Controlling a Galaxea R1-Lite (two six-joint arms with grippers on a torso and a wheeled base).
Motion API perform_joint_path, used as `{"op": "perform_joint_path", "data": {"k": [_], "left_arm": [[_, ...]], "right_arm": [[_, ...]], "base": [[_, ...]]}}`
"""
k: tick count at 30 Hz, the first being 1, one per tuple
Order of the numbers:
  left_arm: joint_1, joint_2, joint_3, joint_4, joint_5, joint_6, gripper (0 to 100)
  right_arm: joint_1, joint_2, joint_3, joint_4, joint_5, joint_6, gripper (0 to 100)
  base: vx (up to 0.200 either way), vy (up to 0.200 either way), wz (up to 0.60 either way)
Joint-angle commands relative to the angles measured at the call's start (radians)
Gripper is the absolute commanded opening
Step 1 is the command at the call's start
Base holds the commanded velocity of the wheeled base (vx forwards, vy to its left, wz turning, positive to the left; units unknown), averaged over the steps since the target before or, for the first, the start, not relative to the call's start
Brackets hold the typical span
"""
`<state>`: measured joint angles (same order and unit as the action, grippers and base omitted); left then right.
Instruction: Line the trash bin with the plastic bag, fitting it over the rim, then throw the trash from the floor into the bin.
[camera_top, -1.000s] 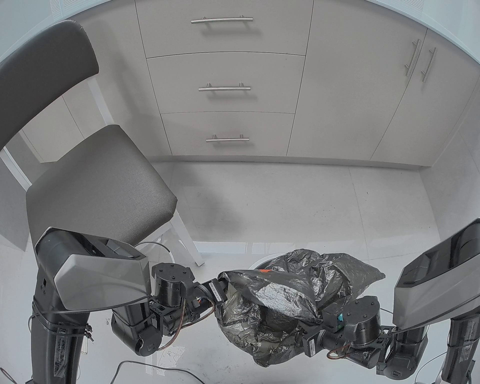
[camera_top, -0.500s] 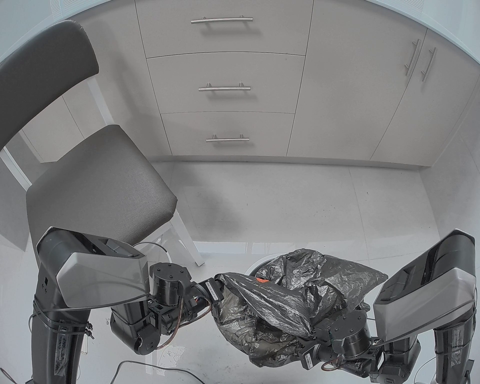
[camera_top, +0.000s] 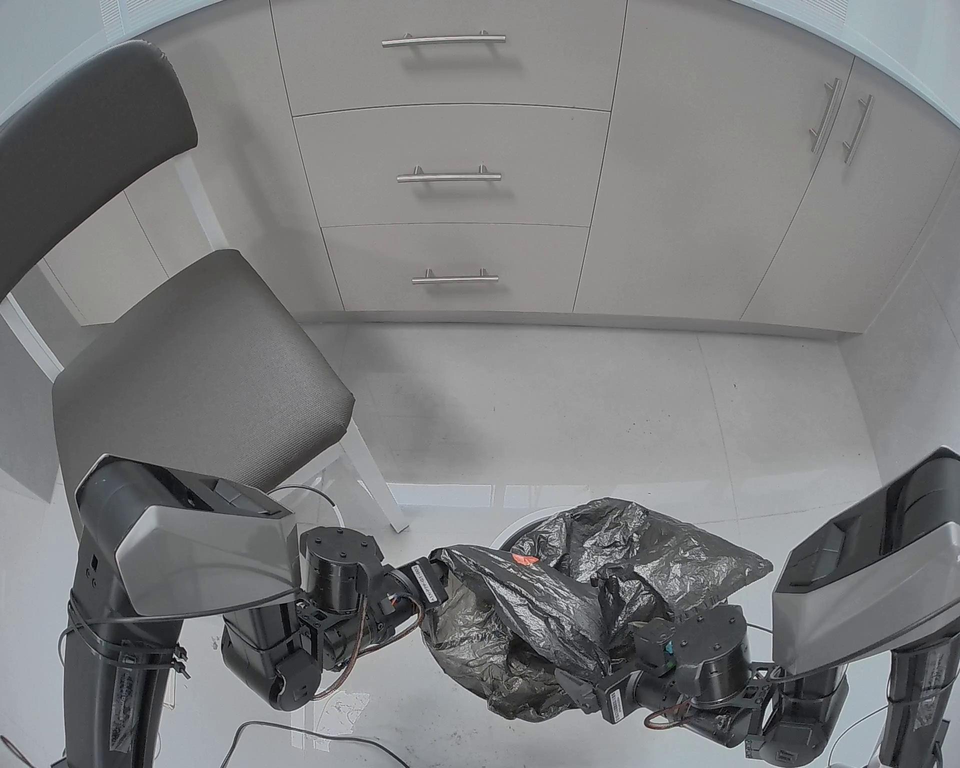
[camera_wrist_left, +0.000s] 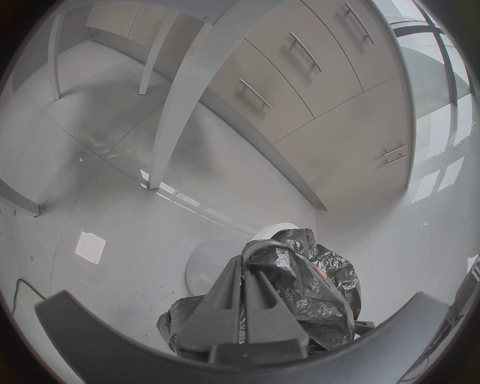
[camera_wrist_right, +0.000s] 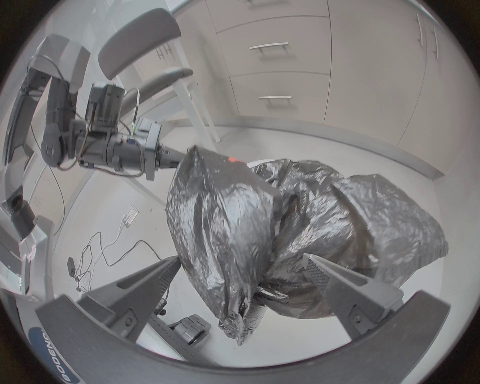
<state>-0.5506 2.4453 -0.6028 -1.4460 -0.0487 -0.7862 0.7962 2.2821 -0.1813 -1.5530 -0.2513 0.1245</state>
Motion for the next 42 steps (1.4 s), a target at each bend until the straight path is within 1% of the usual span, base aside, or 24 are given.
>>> {"op": "perform_joint_path", "data": {"k": [1, 3, 6, 8, 10, 12, 13, 14, 16, 17, 18, 22, 24, 25, 27, 28, 30, 31, 34, 35, 36, 38, 42], "left_arm": [[0.000, 0.001, 0.000, -0.001, 0.000, -0.001, 0], [0.000, 0.001, 0.000, -0.001, 0.000, -0.001, 0], [0.000, 0.001, 0.000, -0.001, 0.000, -0.001, 0], [0.000, 0.001, 0.000, -0.001, 0.000, -0.001, 0], [0.000, 0.001, 0.000, -0.001, 0.000, -0.001, 0], [0.000, 0.001, 0.001, -0.001, 0.000, -0.001, 0], [0.000, 0.001, 0.003, -0.002, 0.000, -0.001, 0], [0.000, 0.001, 0.001, -0.002, 0.000, -0.001, 0], [0.000, 0.001, 0.001, -0.002, 0.000, -0.001, 0], [0.000, 0.001, 0.001, -0.002, 0.000, -0.001, 0], [0.000, 0.001, 0.001, -0.002, 0.000, -0.001, 0], [0.000, 0.001, 0.001, -0.004, 0.000, -0.001, 0], [0.000, 0.003, 0.003, -0.004, 0.000, -0.001, 0], [0.000, 0.003, 0.001, -0.004, 0.000, -0.001, 0], [0.000, 0.003, 0.001, -0.004, 0.000, -0.001, 0], [0.000, 0.003, 0.003, -0.004, 0.000, -0.001, 0], [0.000, 0.003, 0.003, -0.004, 0.000, -0.001, 0], [0.000, 0.003, 0.003, -0.004, 0.000, -0.001, 0], [0.000, 0.003, 0.003, -0.004, 0.000, -0.001, 0], [0.000, 0.003, 0.003, -0.004, 0.000, -0.001, 0], [-0.002, 0.003, 0.003, -0.004, 0.000, -0.001, 0], [-0.002, 0.003, 0.003, -0.004, 0.000, -0.001, 0], [-0.002, 0.003, 0.003, -0.005, 0.000, 0.001, 0]], "right_arm": [[-0.005, -0.096, 0.023, -0.018, 0.003, 0.000, 100], [-0.005, -0.127, 0.039, -0.018, 0.001, -0.002, 100], [-0.012, -0.234, 0.097, -0.018, 0.001, -0.031, 100], [-0.034, -0.311, 0.137, -0.018, 0.001, -0.046, 100], [-0.075, -0.386, 0.180, -0.018, 0.000, -0.054, 100], [-0.149, -0.440, 0.181, 0.017, -0.002, -0.057, 100], [-0.222, -0.487, 0.181, 0.070, 0.010, -0.068, 100], [-0.256, -0.512, 0.181, 0.097, 0.020, -0.082, 100], [-0.319, -0.555, 0.181, 0.157, 0.076, -0.131, 100], [-0.342, -0.563, 0.180, 0.192, 0.095, -0.147, 100], [-0.357, -0.564, 0.178, 0.215, 0.096, -0.146, 100], [-0.399, -0.561, 0.180, 0.218, 0.104, -0.129, 100], [-0.437, -0.558, 0.171, 0.218, 0.106, -0.149, 100], [-0.469, -0.558, 0.151, 0.221, 0.115, -0.193, 100], [-0.497, -0.549, 0.117, 0.234, 0.130, -0.279, 100], [-0.499, -0.540, 0.112, 0.234, 0.133, -0.287, 100], [-0.482, -0.512, 0.112, 0.232, 0.138, -0.276, 100], [-0.462, -0.497, 0.114, 0.231, 0.141, -0.255, 100], [-0.391, -0.455, 0.114, 0.229, 0.141, -0.112, 100], [-0.364, -0.435, 0.111, 0.231, 0.139, -0.031, 100], [-0.353, -0.403, 0.108, 0.229, 0.141, 0.032, 100], [-0.359, -0.328, 0.106, 0.211, 0.141, 0.078, 100], [-0.379, -0.277, 0.095, 0.169, 0.148, 0.087, 100]], "base": [[0.000, 0.000, 0.00], [0.000, 0.000, 0.00], [0.000, 0.000, 0.00], [0.000, 0.000, 0.00], [0.000, 0.000, 0.00], [0.000, 0.000, 0.00], [0.000, 0.000, 0.00], [0.000, 0.000, 0.00], [0.000, 0.000, 0.00], [0.000, 0.000, 0.00], [0.000, 0.000, 0.00], [0.000, 0.000, 0.00], [0.000, 0.000, 0.00], [0.000, 0.000, 0.00], [0.000, 0.000, 0.00], [0.000, 0.000, 0.00], [0.000, 0.000, 0.00], [0.000, 0.000, 0.00], [0.000, 0.000, 0.00], [0.000, 0.000, 0.00], [0.000, 0.000, 0.00], [0.000, 0.000, 0.00], [0.000, 0.000, 0.00]]}}
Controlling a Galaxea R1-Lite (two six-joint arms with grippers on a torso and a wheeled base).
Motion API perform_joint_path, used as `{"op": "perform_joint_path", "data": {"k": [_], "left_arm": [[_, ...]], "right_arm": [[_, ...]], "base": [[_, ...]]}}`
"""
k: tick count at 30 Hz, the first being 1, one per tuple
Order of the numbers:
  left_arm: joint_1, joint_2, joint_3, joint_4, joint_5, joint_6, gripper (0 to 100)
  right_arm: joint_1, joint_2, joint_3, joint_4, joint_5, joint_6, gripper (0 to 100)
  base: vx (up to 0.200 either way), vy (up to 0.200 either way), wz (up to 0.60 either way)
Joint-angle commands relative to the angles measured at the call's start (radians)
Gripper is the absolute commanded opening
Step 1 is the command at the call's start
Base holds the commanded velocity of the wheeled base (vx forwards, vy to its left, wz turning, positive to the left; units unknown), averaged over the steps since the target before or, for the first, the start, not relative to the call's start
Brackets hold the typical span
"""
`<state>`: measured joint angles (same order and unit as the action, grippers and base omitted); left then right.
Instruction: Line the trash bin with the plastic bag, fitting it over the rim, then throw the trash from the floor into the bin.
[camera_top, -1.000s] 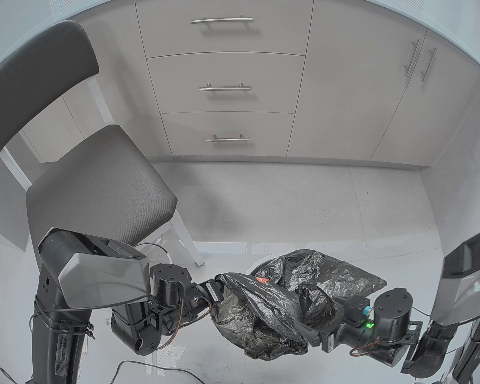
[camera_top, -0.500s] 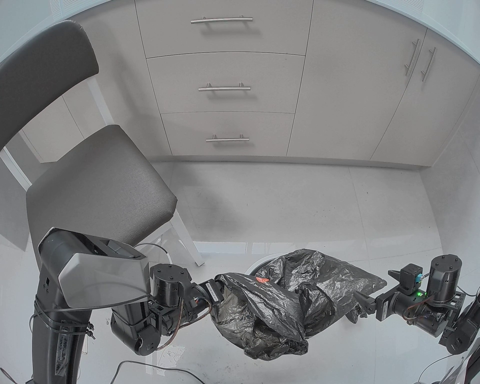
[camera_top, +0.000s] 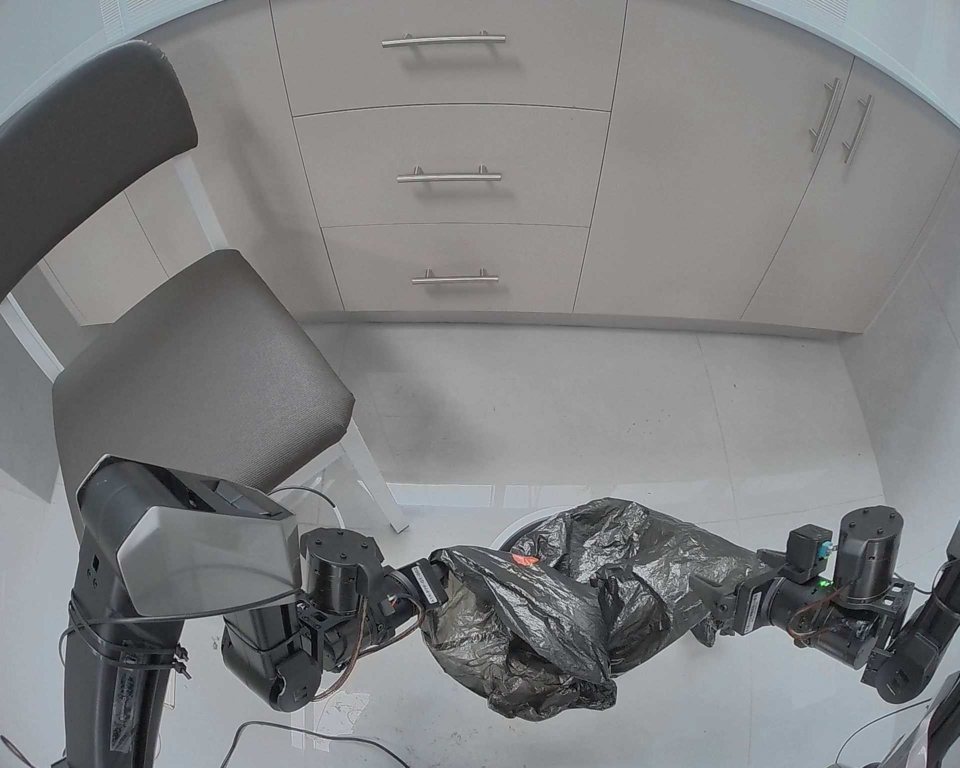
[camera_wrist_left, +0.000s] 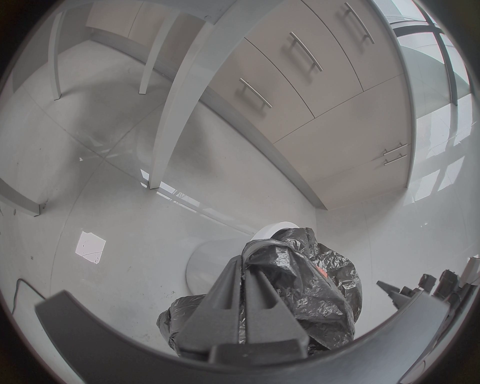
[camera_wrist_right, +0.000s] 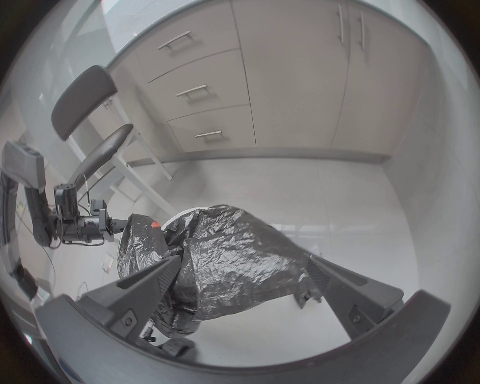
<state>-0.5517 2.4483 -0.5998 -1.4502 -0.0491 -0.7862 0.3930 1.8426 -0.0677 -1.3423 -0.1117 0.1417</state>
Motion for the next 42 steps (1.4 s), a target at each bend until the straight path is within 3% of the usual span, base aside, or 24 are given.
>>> {"op": "perform_joint_path", "data": {"k": [1, 9, 28, 29, 42], "left_arm": [[-0.001, 0.000, 0.000, -0.001, 0.000, 0.001, 0], [-0.001, 0.005, 0.000, -0.001, 0.000, 0.001, 0], [-0.002, 0.006, -0.002, -0.001, 0.000, 0.004, 0], [-0.002, 0.006, -0.002, -0.001, 0.000, 0.004, 0], [-0.004, 0.006, -0.002, -0.002, 0.002, 0.004, 0]], "right_arm": [[0.024, 0.185, -0.020, -0.061, 0.018, 0.068, 100], [0.021, 0.331, -0.081, -0.087, 0.023, 0.058, 100], [0.009, 0.380, -0.136, -0.123, 0.012, 0.035, 100], [0.009, 0.382, -0.139, -0.123, 0.012, 0.033, 0], [0.009, 0.409, -0.190, -0.113, 0.014, 0.035, 0]], "base": [[0.000, 0.000, 0.00], [0.000, 0.000, 0.00], [0.000, 0.000, 0.00], [0.000, 0.000, 0.00], [0.000, 0.000, 0.00]]}}
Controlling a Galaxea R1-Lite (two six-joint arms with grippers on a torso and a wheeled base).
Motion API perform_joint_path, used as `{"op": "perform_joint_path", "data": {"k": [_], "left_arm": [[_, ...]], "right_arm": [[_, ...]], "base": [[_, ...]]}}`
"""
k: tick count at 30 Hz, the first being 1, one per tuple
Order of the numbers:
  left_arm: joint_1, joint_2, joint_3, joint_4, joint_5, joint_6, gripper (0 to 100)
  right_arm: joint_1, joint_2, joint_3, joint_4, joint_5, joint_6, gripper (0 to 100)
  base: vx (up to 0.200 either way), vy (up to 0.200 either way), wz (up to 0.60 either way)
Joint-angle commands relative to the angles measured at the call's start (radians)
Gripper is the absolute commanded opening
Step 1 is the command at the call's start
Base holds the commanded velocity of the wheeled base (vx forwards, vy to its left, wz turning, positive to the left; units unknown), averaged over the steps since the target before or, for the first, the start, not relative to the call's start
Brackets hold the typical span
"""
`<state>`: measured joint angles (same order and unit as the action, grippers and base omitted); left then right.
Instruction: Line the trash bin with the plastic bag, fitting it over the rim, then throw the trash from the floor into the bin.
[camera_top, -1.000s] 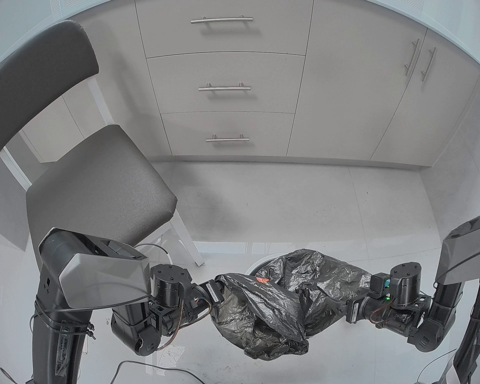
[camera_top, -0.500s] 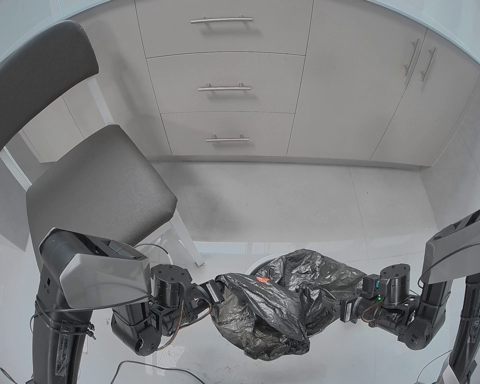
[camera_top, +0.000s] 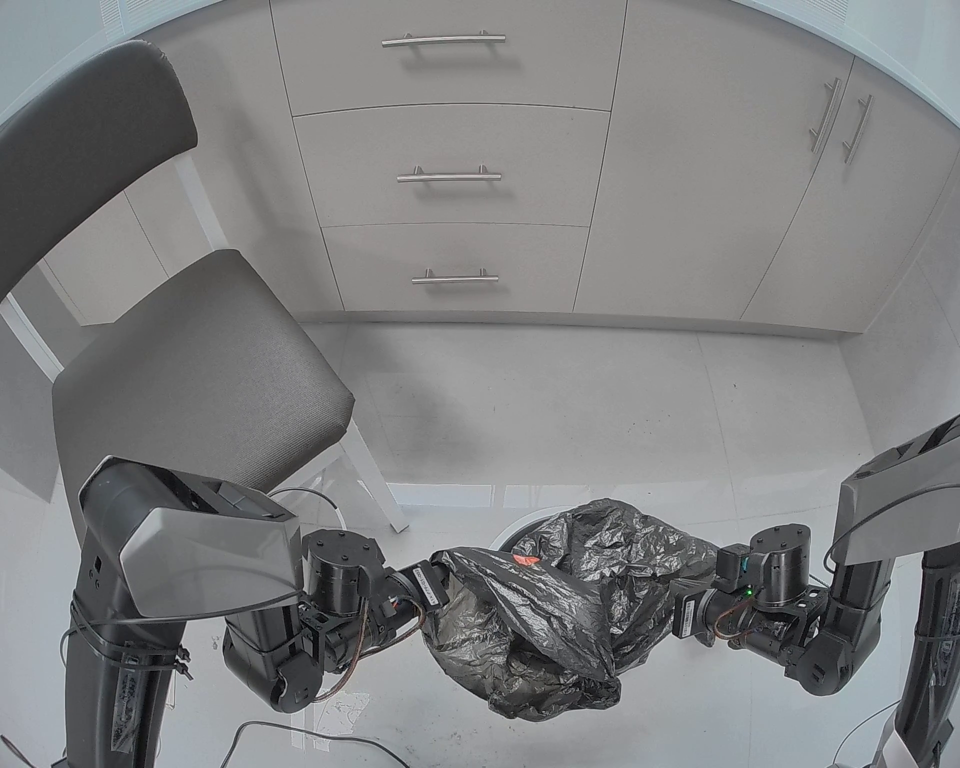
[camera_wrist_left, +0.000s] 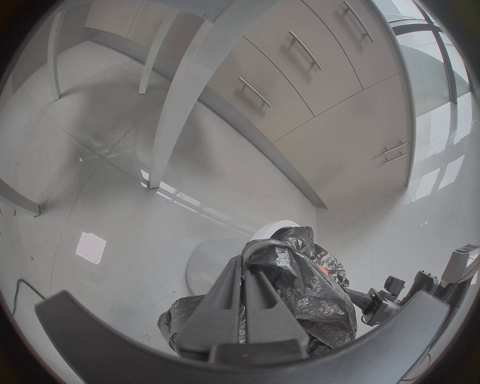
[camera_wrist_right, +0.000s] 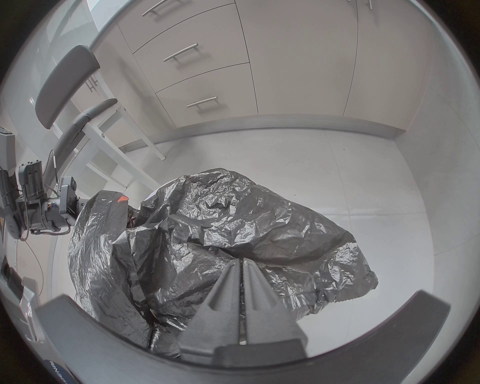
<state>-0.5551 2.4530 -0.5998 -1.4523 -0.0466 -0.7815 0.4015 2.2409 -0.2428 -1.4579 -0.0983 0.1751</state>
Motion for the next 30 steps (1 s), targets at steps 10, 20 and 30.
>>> {"op": "perform_joint_path", "data": {"k": [10, 20, 30], "left_arm": [[0.000, 0.003, -0.002, 0.000, -0.001, 0.001, 0], [0.000, 0.008, -0.002, -0.002, -0.001, 0.001, 0], [0.000, 0.008, -0.003, -0.002, -0.001, 0.002, 0]], "right_arm": [[0.003, 0.008, -0.029, -0.002, 0.003, 0.012, 0], [0.062, 0.008, -0.144, 0.108, 0.055, 0.084, 0], [0.112, -0.004, -0.332, 0.326, 0.092, 0.139, 0]], "base": [[0.000, 0.000, 0.00], [0.000, 0.000, 0.00], [0.000, 0.000, 0.00]]}}
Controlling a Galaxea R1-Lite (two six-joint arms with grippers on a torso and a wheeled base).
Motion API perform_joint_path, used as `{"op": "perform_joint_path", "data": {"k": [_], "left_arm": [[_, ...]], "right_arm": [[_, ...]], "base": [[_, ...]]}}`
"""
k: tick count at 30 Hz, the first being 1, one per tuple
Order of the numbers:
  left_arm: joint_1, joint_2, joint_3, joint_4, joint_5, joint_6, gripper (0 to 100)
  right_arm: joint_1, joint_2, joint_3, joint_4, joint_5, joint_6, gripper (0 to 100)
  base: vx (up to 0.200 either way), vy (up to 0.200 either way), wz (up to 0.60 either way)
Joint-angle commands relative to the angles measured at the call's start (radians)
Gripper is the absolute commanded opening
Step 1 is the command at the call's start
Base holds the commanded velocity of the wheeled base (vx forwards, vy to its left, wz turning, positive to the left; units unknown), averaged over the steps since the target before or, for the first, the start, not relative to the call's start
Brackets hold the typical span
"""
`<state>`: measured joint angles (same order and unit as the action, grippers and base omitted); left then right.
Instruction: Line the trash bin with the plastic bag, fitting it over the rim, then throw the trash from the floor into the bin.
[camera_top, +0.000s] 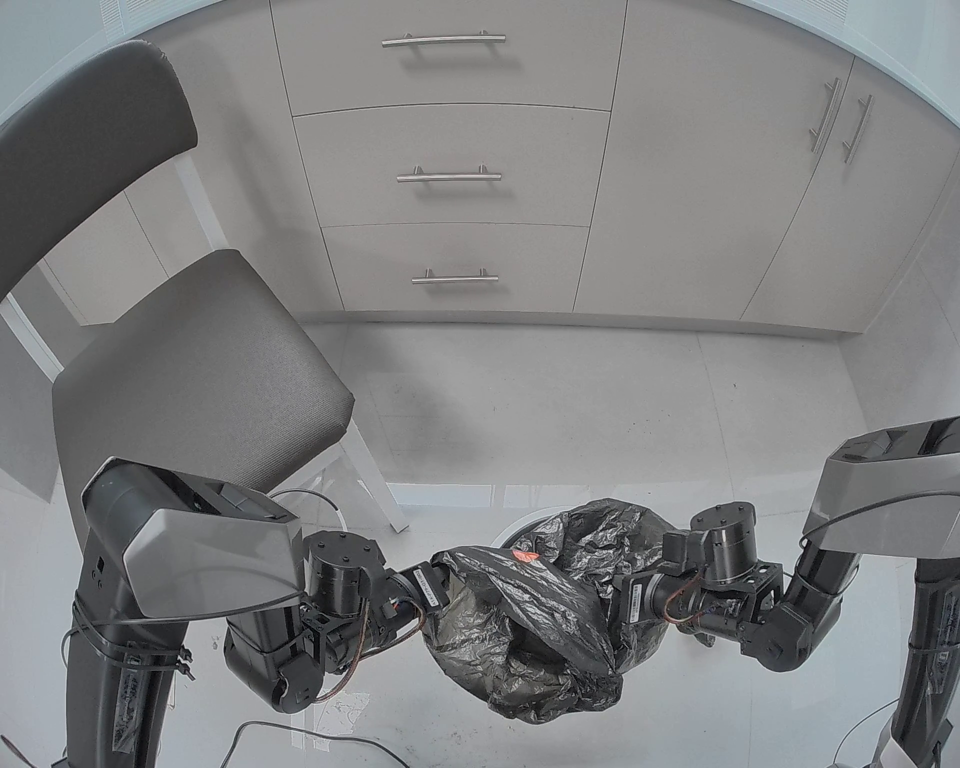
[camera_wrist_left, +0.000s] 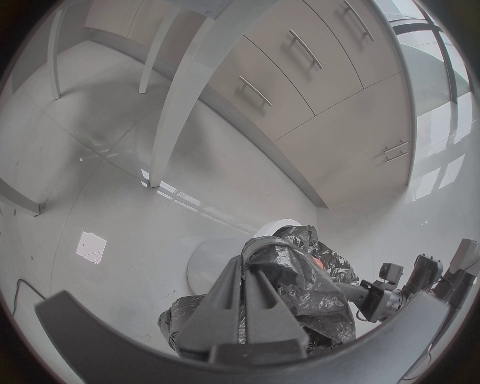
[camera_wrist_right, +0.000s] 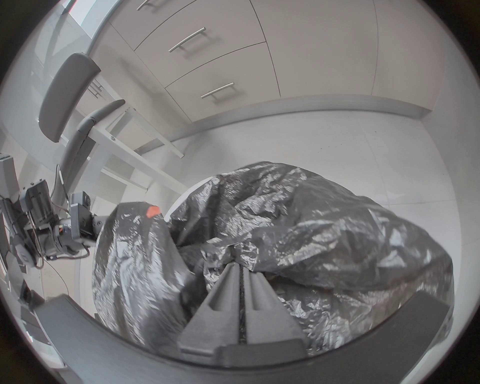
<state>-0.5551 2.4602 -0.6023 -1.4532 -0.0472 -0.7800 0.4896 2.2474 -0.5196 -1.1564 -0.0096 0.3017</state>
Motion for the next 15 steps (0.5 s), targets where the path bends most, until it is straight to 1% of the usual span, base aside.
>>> {"op": "perform_joint_path", "data": {"k": [1, 4, 5, 8, 11, 15], "left_arm": [[0.000, 0.002, -0.001, -0.001, 0.000, 0.015, 0], [0.000, 0.003, -0.001, -0.001, 0.000, 0.028, 0], [0.000, 0.008, -0.001, -0.001, 0.000, 0.033, 0], [0.001, 0.005, 0.001, -0.003, 0.000, 0.031, 0], [0.001, 0.008, 0.004, -0.019, -0.002, 0.031, 0], [0.001, 0.008, 0.004, -0.022, -0.002, 0.031, 0]], "right_arm": [[0.035, -0.009, -0.077, 0.038, 0.005, 0.014, 0], [0.037, -0.005, -0.103, 0.064, 0.007, 0.014, 0], [0.038, -0.002, -0.146, 0.119, 0.008, 0.014, 0], [0.041, -0.014, -0.157, 0.139, 0.008, 0.017, 0], [0.043, -0.081, -0.120, 0.152, 0.007, 0.017, 0], [0.034, -0.206, -0.008, 0.153, -0.001, 0.017, 0]], "base": [[0.000, 0.000, 0.00], [0.000, 0.000, 0.00], [0.000, 0.000, 0.00], [0.000, 0.000, 0.00], [0.000, 0.000, 0.00], [0.000, 0.000, 0.00]]}}
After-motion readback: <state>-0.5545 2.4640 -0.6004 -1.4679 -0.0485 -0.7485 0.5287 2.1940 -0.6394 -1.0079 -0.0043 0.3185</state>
